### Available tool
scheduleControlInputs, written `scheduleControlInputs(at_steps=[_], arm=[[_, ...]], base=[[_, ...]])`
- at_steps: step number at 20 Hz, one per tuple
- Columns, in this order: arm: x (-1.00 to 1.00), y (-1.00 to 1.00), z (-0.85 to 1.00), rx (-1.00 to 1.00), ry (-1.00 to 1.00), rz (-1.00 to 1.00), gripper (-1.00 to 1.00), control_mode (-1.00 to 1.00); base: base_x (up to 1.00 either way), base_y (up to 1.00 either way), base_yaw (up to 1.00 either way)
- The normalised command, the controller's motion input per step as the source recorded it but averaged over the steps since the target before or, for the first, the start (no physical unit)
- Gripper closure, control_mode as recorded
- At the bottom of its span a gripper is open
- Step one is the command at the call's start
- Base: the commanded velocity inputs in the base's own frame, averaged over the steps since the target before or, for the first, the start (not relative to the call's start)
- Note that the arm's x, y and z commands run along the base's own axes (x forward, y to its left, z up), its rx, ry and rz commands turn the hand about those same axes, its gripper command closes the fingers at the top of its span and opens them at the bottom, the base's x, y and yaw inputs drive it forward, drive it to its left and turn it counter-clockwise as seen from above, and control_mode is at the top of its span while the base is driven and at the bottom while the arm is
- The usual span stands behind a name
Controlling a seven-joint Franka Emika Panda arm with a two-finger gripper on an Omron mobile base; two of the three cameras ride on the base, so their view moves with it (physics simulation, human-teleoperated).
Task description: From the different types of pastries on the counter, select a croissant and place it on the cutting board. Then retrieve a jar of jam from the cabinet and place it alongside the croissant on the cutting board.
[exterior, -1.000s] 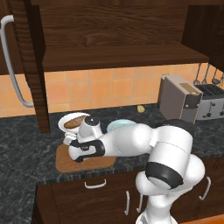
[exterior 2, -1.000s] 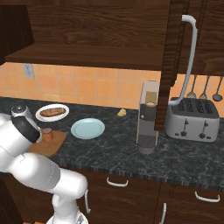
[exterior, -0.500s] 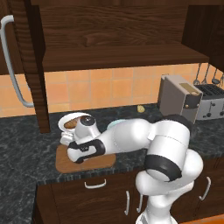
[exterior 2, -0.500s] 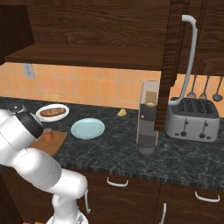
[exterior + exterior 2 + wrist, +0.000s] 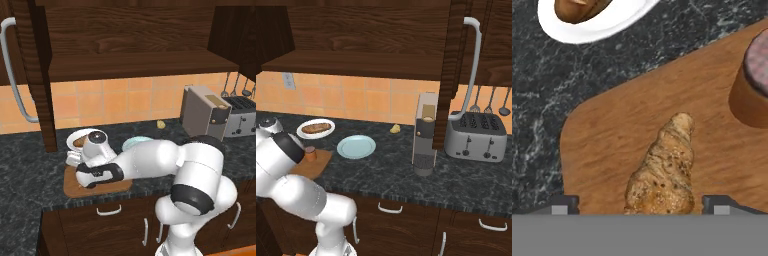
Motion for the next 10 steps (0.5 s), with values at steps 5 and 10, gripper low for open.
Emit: scheduleControlInputs(at_steps=[5, 10], arm=[[-1.00, -0.24, 1.00, -0.01, -0.09, 0.00, -1.00, -1.00], [-1.00, -0.92, 0.82, 0.00, 0.02, 0.02, -1.00, -1.00]], base=[[0.00, 0.00, 0.00], [0.00, 0.00, 0.00]])
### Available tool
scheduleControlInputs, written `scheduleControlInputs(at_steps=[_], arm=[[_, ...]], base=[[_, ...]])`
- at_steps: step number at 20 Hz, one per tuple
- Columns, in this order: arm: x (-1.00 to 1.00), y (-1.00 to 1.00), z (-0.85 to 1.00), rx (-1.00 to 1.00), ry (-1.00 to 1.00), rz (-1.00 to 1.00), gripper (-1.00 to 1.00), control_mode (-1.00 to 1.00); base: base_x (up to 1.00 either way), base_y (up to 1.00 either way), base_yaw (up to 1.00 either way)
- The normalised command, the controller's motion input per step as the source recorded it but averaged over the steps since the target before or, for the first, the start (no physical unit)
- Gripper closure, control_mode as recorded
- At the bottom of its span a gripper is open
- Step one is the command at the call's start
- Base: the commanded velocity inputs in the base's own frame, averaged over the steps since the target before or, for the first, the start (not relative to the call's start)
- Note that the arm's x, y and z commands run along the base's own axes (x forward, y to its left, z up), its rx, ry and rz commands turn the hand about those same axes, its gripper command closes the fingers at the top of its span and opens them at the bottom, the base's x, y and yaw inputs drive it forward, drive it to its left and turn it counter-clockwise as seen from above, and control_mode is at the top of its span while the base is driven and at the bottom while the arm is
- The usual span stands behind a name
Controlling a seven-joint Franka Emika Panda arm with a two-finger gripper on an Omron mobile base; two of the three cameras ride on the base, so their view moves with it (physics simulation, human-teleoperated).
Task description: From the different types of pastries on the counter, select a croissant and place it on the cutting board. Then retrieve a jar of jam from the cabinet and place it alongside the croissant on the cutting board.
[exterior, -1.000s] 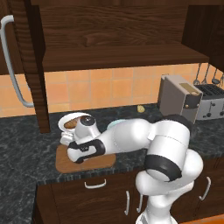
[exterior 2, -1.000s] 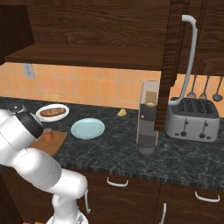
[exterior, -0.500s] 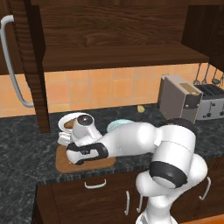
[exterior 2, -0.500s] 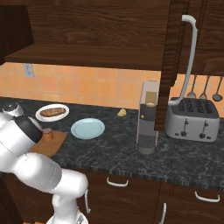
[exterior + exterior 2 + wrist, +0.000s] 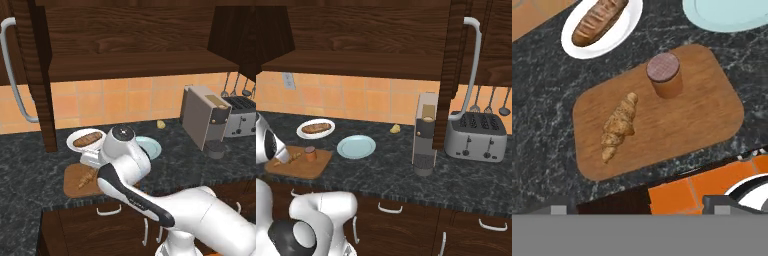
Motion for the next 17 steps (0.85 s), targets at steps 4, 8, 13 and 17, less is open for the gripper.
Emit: scheduleControlInputs(at_steps=[4, 8, 13, 17], arm=[[-1.00, -0.33, 0.96, -0.02, 0.00, 0.05, -1.00, -1.00], [-1.00, -0.01, 1.00, -0.07, 0.00, 0.06, -1.00, -1.00], [-1.00, -0.39, 1.00, -0.04, 0.00, 0.02, -1.00, -1.00], [-1.00, -0.95, 1.00, 0.00, -0.05, 0.00, -1.00, -1.00]], base=[[0.00, 0.00, 0.00], [0.00, 0.00, 0.00], [0.00, 0.00, 0.00], [0.00, 0.00, 0.00]])
